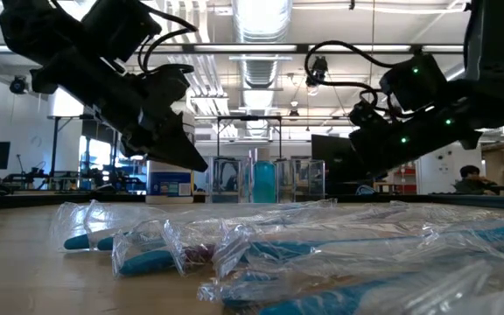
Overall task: Pick & Place toothbrushing station
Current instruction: Put the mouthwash into the transparent organizer
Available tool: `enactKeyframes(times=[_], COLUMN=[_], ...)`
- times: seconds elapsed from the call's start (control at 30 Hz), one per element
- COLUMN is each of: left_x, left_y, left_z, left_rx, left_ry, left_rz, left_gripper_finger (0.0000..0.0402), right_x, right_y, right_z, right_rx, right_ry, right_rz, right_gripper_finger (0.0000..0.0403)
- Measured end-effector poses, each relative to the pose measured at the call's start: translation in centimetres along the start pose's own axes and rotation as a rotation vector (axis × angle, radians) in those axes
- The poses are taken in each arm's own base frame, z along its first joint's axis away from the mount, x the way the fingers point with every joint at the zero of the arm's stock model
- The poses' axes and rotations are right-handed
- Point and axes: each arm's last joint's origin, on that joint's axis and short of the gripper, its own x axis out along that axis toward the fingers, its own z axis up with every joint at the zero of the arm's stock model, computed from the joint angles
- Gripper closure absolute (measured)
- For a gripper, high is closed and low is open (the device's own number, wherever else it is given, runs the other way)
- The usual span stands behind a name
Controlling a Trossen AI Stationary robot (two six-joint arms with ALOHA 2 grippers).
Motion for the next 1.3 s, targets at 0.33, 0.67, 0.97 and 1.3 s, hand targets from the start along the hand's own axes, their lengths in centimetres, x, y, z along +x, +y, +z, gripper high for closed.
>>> enactKeyframes(times=[0.33,0.67,0.97,1.3], left_x=[0.5,0.8,1.0,0.5], left_y=[1.1,2.2,2.7,1.6], left_z=[0.6,1.1,1.2,1.5], left_rx=[-0.023,-0.029,-0.021,0.129], left_ry=[-0.024,-0.033,-0.02,-0.011], left_rz=[0.067,0.11,0.126,-0.035], left_gripper_finger=[0.04,0.0399,0.0398,0.0392], right_x=[-0.3,-0.6,-0.7,-2.4], right_y=[0.1,0.2,0.1,-0.2], right_z=[0.7,0.6,0.3,0.6], right_rx=[0.001,-0.018,-0.022,-0.06], right_ry=[-0.03,-0.019,0.001,-0.036], right_rz=[0.026,0.084,0.081,0.085], right_gripper_finger=[0.0375,0.0375,0.0375,0.0375])
